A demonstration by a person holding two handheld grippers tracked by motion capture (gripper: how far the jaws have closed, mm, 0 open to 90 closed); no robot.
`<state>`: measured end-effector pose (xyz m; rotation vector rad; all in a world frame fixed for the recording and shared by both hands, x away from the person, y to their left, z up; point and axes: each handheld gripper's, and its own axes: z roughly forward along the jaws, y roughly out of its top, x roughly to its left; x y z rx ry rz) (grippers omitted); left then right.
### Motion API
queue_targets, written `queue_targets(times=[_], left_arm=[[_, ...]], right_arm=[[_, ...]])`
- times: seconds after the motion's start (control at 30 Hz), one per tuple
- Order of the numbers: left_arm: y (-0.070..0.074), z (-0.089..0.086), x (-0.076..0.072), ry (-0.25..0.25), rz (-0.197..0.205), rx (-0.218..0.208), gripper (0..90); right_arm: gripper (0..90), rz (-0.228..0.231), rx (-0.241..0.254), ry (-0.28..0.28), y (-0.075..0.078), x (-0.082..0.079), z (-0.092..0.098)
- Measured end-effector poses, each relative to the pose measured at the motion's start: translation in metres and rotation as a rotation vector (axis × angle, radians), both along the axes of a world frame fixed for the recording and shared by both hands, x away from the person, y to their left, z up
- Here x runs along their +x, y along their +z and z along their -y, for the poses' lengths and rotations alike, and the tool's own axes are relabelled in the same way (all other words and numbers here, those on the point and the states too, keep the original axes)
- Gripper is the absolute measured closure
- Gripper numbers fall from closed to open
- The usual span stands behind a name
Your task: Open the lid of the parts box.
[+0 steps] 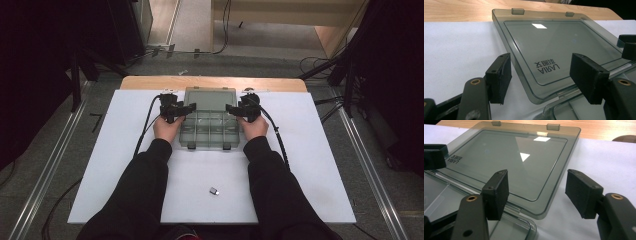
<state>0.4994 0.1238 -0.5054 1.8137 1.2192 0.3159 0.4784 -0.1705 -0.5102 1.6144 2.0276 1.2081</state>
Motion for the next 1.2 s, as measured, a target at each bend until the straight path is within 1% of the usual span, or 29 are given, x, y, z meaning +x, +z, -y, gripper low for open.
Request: queue_targets(times=[0.03, 0.07, 0.17, 0.27, 0.4, 0.5, 0.53, 0.63, 0.7, 0.73, 0.83, 0.9, 0.97, 1.0, 1.07, 1.13, 1.17, 1.2], left_arm=[[0.001, 0.0, -0.001, -0.005, 0.012, 0.019, 32.1], [0.002, 0.0, -0.001, -0.005, 0.019, 0.025, 30.4], [0.007, 0.0, -0.003, -0.021, 0.011, -0.004, 30.4], [0.01, -0.001, -0.004, -0.032, 0.003, -0.012, 30.4], [0.014, -0.004, -0.006, -0.053, -0.02, -0.021, 30.4], [0.018, -0.006, -0.009, -0.071, -0.021, -0.001, 30.4], [0.02, -0.007, -0.01, -0.079, -0.02, -0.003, 30.3], [0.023, -0.008, -0.013, -0.104, -0.033, -0.003, 30.2], [0.026, -0.008, -0.015, -0.121, -0.041, -0.003, 30.2], [0.026, -0.008, -0.016, -0.132, -0.044, -0.002, 30.2], [0.028, -0.004, -0.02, -0.147, -0.044, 0.022, 30.2], [0.029, -0.002, -0.023, -0.162, -0.046, 0.023, 30.2], [0.03, -0.001, -0.027, -0.171, -0.039, 0.023, 30.1], [0.03, -0.001, -0.028, -0.172, -0.037, 0.026, 28.0], [0.031, -0.001, -0.031, -0.174, -0.038, 0.029, 27.6], [0.032, -0.003, -0.032, -0.174, -0.04, 0.021, 27.7], [0.033, -0.004, -0.033, -0.168, -0.037, 0.016, 27.7], [0.034, -0.006, -0.034, -0.164, -0.026, 0.019, 27.7]], right_arm=[[33.4, 0.001, -0.004, 0.001, 0.001, 0.0, 0.001], [33.3, 0.003, -0.007, 0.005, 0.002, -0.001, 0.002], [32.3, 0.005, -0.024, 0.004, 0.006, -0.003, 0.003], [31.7, 0.009, -0.012, 0.01, 0.01, -0.005, 0.005], [31.7, 0.016, 0.001, 0.022, 0.016, -0.01, 0.006], [31.6, 0.018, 0.015, 0.025, 0.022, -0.016, 0.008], [31.6, 0.018, 0.025, 0.034, 0.024, -0.018, 0.009], [31.5, 0.02, 0.029, 0.056, 0.029, -0.024, 0.008], [31.1, 0.012, 0.032, 0.074, 0.031, -0.027, 0.007], [31.1, 0.012, 0.041, 0.082, 0.032, -0.028, 0.007], [31.0, 0.011, 0.053, 0.104, 0.034, -0.033, 0.006], [31.0, 0.007, 0.061, 0.13, 0.035, -0.036, 0.005], [31.0, 0.009, 0.065, 0.144, 0.035, -0.04, 0.004], [31.0, 0.009, 0.064, 0.152, 0.035, -0.042, 0.003], [31.0, 0.011, 0.059, 0.166, 0.035, -0.046, 0.002], [31.0, 0.012, 0.048, 0.18, 0.036, -0.05, 0.001], [31.0, 0.014, 0.046, 0.187, 0.036, -0.052, 0.001], [31.0, 0.014, 0.048, 0.191, 0.036, -0.054, 0.001]])
